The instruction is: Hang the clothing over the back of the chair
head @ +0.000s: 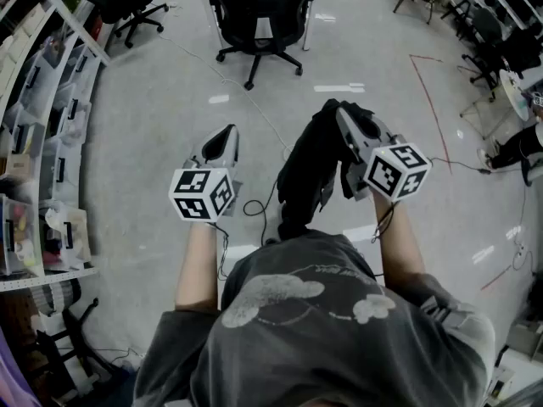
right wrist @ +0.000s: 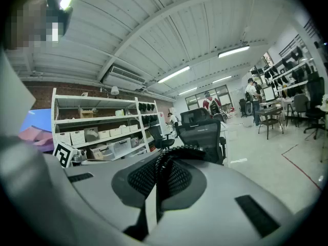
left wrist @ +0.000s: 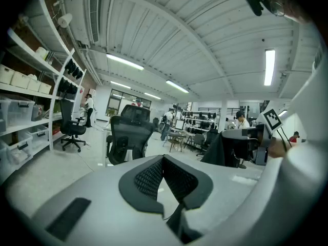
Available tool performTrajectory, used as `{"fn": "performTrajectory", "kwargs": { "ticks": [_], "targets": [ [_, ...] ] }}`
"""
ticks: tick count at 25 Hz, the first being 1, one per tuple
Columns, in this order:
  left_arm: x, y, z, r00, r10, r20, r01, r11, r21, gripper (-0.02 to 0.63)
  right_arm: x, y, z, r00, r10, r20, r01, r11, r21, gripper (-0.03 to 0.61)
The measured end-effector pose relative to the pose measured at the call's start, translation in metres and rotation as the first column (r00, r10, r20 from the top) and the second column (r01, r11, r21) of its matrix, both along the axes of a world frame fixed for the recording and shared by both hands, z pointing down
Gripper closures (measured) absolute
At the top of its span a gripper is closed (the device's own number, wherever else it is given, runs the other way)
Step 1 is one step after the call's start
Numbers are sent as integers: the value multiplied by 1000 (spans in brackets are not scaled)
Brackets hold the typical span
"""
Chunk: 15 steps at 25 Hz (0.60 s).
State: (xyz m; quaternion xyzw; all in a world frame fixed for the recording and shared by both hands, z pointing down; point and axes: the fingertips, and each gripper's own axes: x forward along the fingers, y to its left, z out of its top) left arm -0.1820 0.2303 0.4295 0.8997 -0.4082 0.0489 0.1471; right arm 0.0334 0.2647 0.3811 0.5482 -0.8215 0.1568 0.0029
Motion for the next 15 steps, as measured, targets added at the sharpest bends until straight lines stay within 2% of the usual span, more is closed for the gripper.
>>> {"fn": "performTrajectory", "kwargs": {
  "ticks": [7, 15],
  "targets": [
    [1, 11, -5, 1000, 14, 4, -14, 1000, 11, 613, -4, 11, 2, 1000, 15, 0, -15, 1000, -4, 580],
    [-5, 31, 2, 999, 33, 0, -33, 999, -12, 613, -9, 32, 2, 1000, 29, -5, -29, 1000, -8, 580]
  ]
}}
